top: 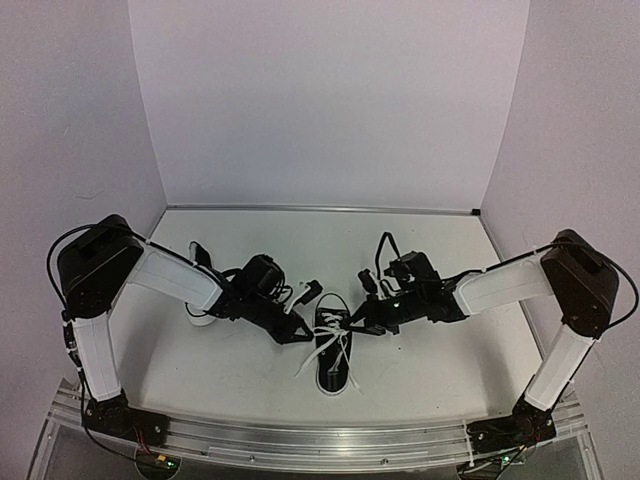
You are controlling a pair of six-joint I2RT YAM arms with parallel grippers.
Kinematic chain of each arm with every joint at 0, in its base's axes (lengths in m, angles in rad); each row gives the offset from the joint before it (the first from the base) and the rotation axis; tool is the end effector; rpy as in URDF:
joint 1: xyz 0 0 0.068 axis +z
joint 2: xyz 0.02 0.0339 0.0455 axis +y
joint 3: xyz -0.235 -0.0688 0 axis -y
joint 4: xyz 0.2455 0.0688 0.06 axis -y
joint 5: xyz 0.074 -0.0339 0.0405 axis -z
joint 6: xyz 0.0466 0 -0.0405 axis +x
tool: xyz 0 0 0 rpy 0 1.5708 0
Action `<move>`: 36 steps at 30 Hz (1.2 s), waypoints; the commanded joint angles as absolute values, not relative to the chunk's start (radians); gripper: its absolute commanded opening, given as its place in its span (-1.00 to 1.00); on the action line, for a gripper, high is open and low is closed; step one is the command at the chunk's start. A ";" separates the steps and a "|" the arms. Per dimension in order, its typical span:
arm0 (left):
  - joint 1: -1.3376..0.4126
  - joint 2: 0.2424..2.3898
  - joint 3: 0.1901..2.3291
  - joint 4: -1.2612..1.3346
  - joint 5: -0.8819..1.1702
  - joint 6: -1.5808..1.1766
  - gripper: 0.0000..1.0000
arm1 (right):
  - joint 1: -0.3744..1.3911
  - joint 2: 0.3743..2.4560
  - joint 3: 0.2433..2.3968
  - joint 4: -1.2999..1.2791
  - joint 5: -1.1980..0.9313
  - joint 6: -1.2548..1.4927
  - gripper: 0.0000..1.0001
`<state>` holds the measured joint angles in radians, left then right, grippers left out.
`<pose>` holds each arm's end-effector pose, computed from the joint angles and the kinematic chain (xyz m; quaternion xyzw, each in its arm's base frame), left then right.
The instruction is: Tie the shoes
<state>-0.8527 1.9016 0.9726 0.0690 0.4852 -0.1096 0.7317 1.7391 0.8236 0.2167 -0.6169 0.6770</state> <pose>0.2248 -0.2903 0.0877 0.4083 0.8176 -0.3560 0.1952 0.2367 0.2488 0.1150 -0.1518 0.8598 0.4703 0.1284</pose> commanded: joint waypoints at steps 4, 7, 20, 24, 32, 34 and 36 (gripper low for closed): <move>-0.835 1.807 0.906 0.091 0.399 -0.166 -1.00 | 0.704 1.647 0.751 0.218 -0.550 0.691 -1.00; -0.831 1.797 0.898 0.091 0.372 -0.176 -1.00 | 0.699 1.646 0.735 0.218 -0.546 0.691 -1.00; -0.794 1.759 0.855 0.070 0.280 -0.202 -1.00 | 0.656 1.601 0.647 0.214 -0.508 0.695 -1.00; -0.791 1.757 0.852 0.067 0.273 -0.201 -1.00 | 0.648 1.596 0.638 0.211 -0.502 0.693 -1.00; -0.785 1.754 0.844 0.061 0.260 -0.200 -1.00 | 0.618 1.585 0.610 0.203 -0.493 0.684 -1.00; -0.782 1.752 0.841 0.061 0.259 -0.200 -1.00 | 0.611 1.582 0.604 0.202 -0.491 0.684 -1.00; -0.782 1.753 0.840 0.059 0.259 -0.199 -1.00 | 0.606 1.583 0.600 0.201 -0.489 0.683 -1.00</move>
<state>-0.8344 1.7930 0.8715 0.1244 0.3706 -0.1852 0.6519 1.6084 0.6362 0.2799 -0.5668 0.6933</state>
